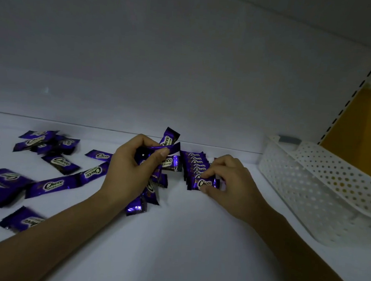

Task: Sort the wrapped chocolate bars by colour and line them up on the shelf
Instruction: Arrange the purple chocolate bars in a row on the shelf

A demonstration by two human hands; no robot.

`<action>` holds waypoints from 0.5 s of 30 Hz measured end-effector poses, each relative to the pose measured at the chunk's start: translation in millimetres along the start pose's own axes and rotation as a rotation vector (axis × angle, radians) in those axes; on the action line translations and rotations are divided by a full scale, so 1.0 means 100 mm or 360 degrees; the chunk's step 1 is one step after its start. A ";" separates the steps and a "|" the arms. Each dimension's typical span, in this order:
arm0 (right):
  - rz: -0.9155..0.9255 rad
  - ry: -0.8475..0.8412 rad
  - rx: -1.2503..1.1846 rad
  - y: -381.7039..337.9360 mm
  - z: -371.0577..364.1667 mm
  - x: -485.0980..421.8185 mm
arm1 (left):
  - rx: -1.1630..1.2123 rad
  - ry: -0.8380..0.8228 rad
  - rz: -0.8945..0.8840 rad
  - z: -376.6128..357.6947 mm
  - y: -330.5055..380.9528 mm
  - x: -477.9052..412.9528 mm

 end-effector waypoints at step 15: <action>-0.0269 -0.0065 -0.1467 -0.34 -0.28 0.06 | 0.0661 -0.0464 0.0267 -0.19 0.17 0.01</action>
Point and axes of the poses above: each hand's wrist, its own x-axis away from the middle knuckle, its own z-axis out of the back of the hand, y = z × x, the point moved 9 cm from there along -x, towards the middle knuckle, and after that the axes turned 14 degrees about -x, right-handed, at the moved point
